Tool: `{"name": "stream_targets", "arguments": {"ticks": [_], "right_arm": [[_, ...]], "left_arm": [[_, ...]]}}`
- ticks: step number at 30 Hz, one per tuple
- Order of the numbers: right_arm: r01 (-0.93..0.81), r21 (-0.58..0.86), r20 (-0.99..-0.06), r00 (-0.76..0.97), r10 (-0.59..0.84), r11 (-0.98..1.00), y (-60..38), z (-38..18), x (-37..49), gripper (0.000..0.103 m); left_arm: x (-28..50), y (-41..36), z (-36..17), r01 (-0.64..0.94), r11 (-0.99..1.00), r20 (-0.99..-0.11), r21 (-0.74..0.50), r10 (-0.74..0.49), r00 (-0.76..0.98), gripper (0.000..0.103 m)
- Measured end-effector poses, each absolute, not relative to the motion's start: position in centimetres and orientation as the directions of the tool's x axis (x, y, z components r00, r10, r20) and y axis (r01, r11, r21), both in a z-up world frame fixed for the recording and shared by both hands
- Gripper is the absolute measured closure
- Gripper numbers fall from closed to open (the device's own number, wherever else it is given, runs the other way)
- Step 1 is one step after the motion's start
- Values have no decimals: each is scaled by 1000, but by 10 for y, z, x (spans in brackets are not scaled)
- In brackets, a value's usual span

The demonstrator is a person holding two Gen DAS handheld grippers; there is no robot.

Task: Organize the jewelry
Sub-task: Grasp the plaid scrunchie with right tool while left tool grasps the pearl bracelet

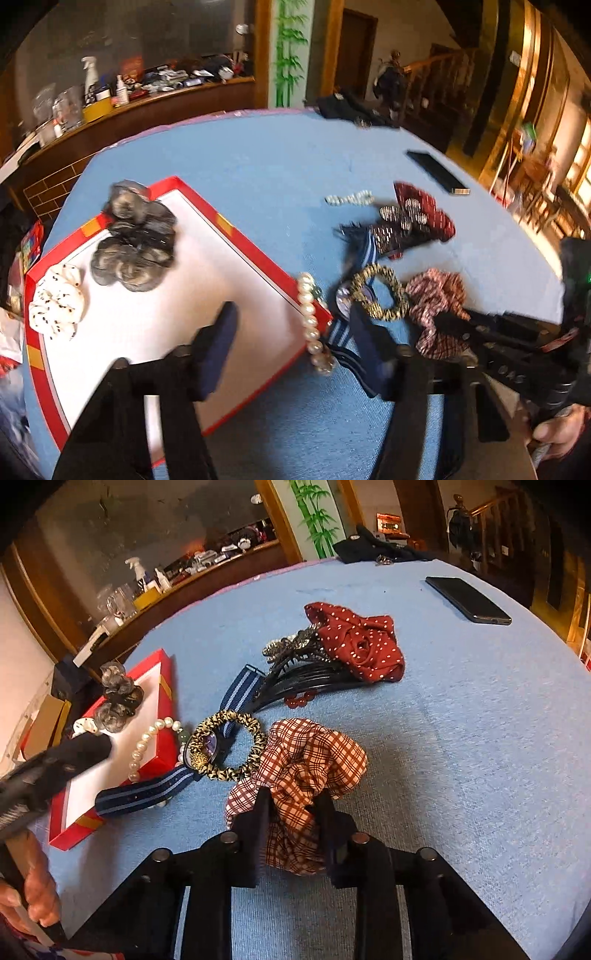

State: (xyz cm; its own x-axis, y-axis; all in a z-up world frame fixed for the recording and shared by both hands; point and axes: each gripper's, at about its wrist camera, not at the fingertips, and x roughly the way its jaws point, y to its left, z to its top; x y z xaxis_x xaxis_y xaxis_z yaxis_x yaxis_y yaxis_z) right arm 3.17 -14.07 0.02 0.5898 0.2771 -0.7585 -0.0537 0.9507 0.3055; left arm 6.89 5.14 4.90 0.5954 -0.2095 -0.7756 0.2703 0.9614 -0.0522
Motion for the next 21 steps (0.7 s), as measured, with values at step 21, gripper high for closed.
{"name": "stream_targets", "arguments": {"ticks": [21], "right_arm": [[-68,430,-696,611,378,900,-160,-5,18,77]], "left_arm": [[69,36,42,282,953,-773,-109,-259,578,94]]}}
